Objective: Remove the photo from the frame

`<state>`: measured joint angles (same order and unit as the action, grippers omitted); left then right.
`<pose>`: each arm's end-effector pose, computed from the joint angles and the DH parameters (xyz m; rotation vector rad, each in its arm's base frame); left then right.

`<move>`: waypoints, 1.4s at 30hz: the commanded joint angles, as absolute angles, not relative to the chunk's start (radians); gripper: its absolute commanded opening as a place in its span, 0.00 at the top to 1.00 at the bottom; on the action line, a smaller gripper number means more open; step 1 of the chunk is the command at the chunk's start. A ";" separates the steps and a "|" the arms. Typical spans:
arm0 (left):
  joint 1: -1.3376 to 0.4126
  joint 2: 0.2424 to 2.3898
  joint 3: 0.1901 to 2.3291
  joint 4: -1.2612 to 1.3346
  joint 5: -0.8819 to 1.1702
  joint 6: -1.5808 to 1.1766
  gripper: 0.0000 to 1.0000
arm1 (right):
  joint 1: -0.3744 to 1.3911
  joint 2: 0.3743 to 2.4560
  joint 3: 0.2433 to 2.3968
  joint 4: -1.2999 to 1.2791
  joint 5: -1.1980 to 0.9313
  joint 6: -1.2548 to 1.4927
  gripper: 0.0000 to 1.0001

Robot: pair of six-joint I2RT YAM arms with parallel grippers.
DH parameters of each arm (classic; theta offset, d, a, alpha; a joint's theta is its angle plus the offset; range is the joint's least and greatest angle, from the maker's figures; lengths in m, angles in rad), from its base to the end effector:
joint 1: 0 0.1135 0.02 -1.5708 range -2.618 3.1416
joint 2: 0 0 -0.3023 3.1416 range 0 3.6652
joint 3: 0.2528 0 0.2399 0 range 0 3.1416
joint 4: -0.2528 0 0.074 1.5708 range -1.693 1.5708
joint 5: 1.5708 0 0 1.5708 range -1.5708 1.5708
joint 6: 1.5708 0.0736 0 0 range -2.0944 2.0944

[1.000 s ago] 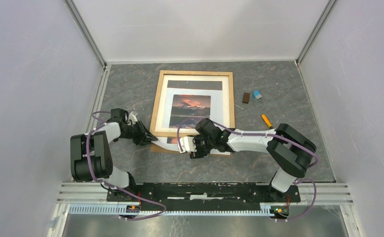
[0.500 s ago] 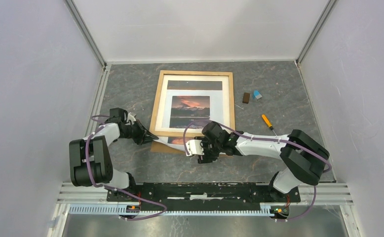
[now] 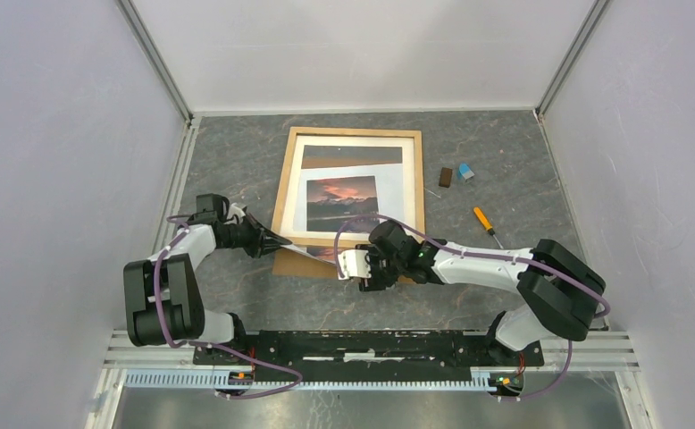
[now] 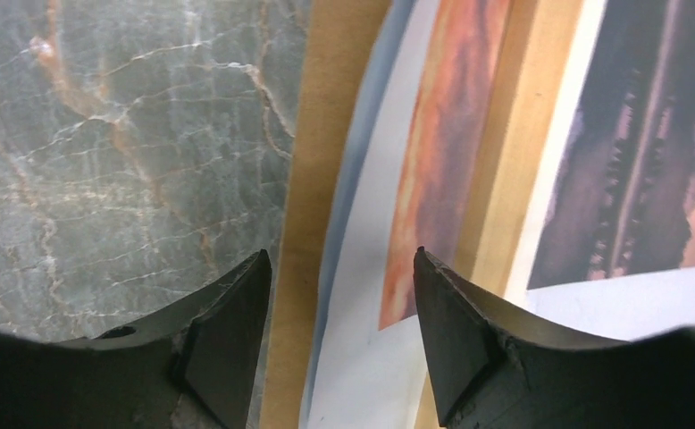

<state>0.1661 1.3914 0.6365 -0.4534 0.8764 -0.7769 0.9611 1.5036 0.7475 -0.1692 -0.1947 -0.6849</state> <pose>0.2256 -0.0195 0.1823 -1.0371 2.5532 -1.3783 0.1589 0.2523 0.1826 -1.8927 1.6438 0.3577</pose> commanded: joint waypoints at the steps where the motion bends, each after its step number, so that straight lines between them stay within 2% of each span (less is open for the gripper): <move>1: 0.164 1.359 0.672 -0.424 0.989 -0.838 0.98 | 0.968 1.474 0.736 -0.065 -0.090 -0.654 0.37; 8: 0.164 1.333 0.682 -0.414 1.037 -0.848 0.98 | 0.972 1.498 0.747 -0.065 -0.071 -0.676 0.63; 9: 0.163 1.327 0.681 -0.413 1.044 -0.851 0.98 | 0.973 1.498 0.748 -0.068 -0.073 -0.680 0.71; 11: 0.165 1.317 0.682 -0.412 1.054 -0.851 0.98 | 0.972 1.492 0.762 -0.087 -0.082 -0.688 0.98; 12: 0.163 1.310 0.684 -0.412 1.054 -0.850 0.98 | 0.972 1.486 0.767 -0.099 -0.087 -0.689 1.00; 13: 0.164 1.300 0.686 -0.413 1.052 -0.848 0.94 | 0.973 1.478 0.774 -0.115 -0.103 -0.695 1.00; 14: 0.164 1.293 0.691 -0.420 1.048 -0.835 0.84 | 0.973 1.465 0.781 -0.133 -0.123 -0.700 1.00; 15: 0.167 1.281 0.700 -0.430 1.038 -0.819 0.63 | 0.972 1.454 0.789 -0.157 -0.145 -0.703 1.00; 16: 0.165 1.274 0.717 -0.454 1.022 -0.791 0.50 | 0.973 1.439 0.799 -0.178 -0.167 -0.703 1.00; 19: 0.167 1.254 0.751 -0.485 1.006 -0.749 0.38 | 0.973 1.403 0.828 -0.242 -0.212 -0.694 1.00; 23: 0.181 1.249 0.826 -0.544 0.941 -0.682 0.15 | 0.973 1.390 0.909 -0.381 -0.273 -0.687 1.00; 26: 0.198 1.262 0.898 -0.555 0.868 -0.650 0.01 | 0.972 1.394 0.988 -0.498 -0.320 -0.687 1.00; 32: 0.213 1.356 1.038 -0.575 0.747 -0.567 0.00 | 0.946 1.381 1.151 -0.691 -0.366 -0.685 1.00; 42: 0.213 1.395 1.034 -0.572 0.662 -0.545 0.00 | 0.911 1.361 1.470 -0.878 -0.320 -0.694 1.00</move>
<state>0.2100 1.3930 1.0210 -0.5621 0.7273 -0.6174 0.9157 1.4120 1.3380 -0.8051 -0.3103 -0.6865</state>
